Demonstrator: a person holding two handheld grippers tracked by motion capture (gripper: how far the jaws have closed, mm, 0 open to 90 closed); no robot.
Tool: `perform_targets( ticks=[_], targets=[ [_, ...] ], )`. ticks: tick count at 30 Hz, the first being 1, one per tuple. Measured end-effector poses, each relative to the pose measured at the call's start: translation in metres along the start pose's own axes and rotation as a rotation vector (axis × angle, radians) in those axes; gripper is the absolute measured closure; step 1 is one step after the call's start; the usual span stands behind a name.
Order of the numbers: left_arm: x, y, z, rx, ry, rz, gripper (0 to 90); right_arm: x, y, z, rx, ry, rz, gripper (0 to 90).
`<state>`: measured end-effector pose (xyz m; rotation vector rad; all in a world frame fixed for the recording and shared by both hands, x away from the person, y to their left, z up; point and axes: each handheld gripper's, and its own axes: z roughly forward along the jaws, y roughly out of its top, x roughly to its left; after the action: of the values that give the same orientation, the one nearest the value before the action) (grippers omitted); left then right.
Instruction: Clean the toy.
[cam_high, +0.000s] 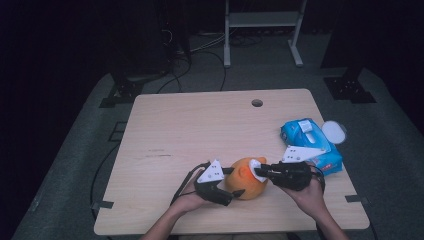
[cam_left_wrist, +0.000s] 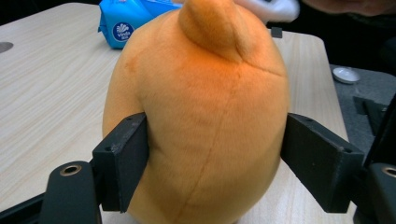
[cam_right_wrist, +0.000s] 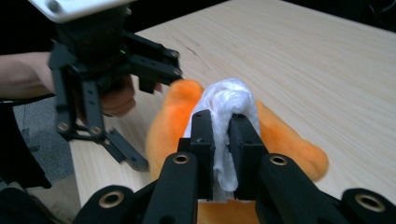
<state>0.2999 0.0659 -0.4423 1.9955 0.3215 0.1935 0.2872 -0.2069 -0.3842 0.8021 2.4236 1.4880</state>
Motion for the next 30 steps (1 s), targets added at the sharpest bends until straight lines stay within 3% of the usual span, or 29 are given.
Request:
perform_targets(
  ticks=[2, 5, 7, 8, 9, 10, 11, 13, 15, 16, 18, 19, 20, 22, 23, 26, 27, 28, 30],
  targets=[
    [0.006, -0.001, 0.0, 0.012, 0.015, -0.043, 17.2, -0.006, -0.006, 0.0, 0.017, -0.017, 0.021, 80.6],
    [0.008, -0.004, 0.006, 0.01, 0.019, -0.053, 10.3, -0.01, -0.008, -0.001, 0.01, 0.009, 0.058, 80.5],
    [0.001, -0.003, 0.013, 0.028, 0.035, 0.009, 15.7, -0.007, -0.007, 0.002, 0.006, 0.034, 0.059, 80.5],
    [0.001, -0.003, 0.013, 0.028, 0.035, 0.009, 23.8, -0.007, -0.007, 0.002, 0.006, 0.034, 0.059, 80.5],
    [0.0, -0.001, 0.011, 0.025, 0.046, 0.017, 23.8, -0.004, -0.006, 0.004, 0.005, 0.032, 0.054, 80.6],
    [0.001, 0.005, 0.002, 0.007, 0.042, 0.024, 35.3, -0.002, -0.003, 0.003, -0.02, 0.027, 0.046, 80.7],
    [0.001, 0.005, 0.002, 0.007, 0.042, 0.024, 37.2, -0.003, -0.001, 0.002, -0.044, 0.042, 0.057, 80.8],
    [0.004, 0.017, -0.015, -0.013, 0.05, 0.023, 37.6, -0.004, 0.004, 0.001, -0.084, 0.052, 0.068, 80.8],
    [0.003, 0.024, -0.026, -0.01, 0.096, 0.064, 37.6, -0.007, 0.005, 0.002, -0.115, 0.062, 0.091, 80.8],
    [0.003, 0.024, -0.028, 0.013, 0.123, 0.084, 37.5, -0.011, 0.004, 0.006, -0.124, 0.07, 0.109, 80.8],
    [0.003, 0.019, -0.022, 0.089, 0.15, 0.103, 37.1, -0.018, -0.002, 0.017, -0.085, 0.068, 0.141, 80.9],
    [0.002, 0.013, -0.016, 0.123, 0.146, 0.102, 36.5, -0.022, -0.007, 0.024, -0.038, 0.065, 0.159, 80.9],
    [0.001, 0.01, -0.013, 0.113, 0.13, 0.092, 35.1, -0.026, -0.012, 0.03, -0.002, 0.064, 0.176, 80.9],
    [-0.002, 0.011, -0.012, 0.114, 0.119, 0.093, 33.8, -0.029, -0.016, 0.029, -0.003, 0.066, 0.204, 81.0],
    [-0.004, 0.014, -0.012, 0.112, 0.108, 0.099, 33.6, -0.028, -0.012, 0.022, -0.017, 0.042, 0.181, 81.0],
    [-0.01, 0.015, -0.008, 0.116, 0.087, 0.111, 32.6, -0.024, -0.005, 0.01, -0.066, 0.04, 0.178, 81.1],
    [-0.015, 0.016, -0.007, 0.123, 0.055, 0.113, 32.2, -0.018, 0.0, 0.007, -0.07, 0.047, 0.152, 81.0],
    [-0.015, 0.016, -0.007, 0.123, 0.055, 0.113, 31.5, -0.018, 0.0, 0.007, -0.07, 0.047, 0.152, 81.0],
    [-0.021, 0.019, -0.011, 0.151, -0.034, 0.086, 30.3, -0.009, -0.004, 0.015, 0.0, 0.066, 0.126, 80.9]
  ],
)
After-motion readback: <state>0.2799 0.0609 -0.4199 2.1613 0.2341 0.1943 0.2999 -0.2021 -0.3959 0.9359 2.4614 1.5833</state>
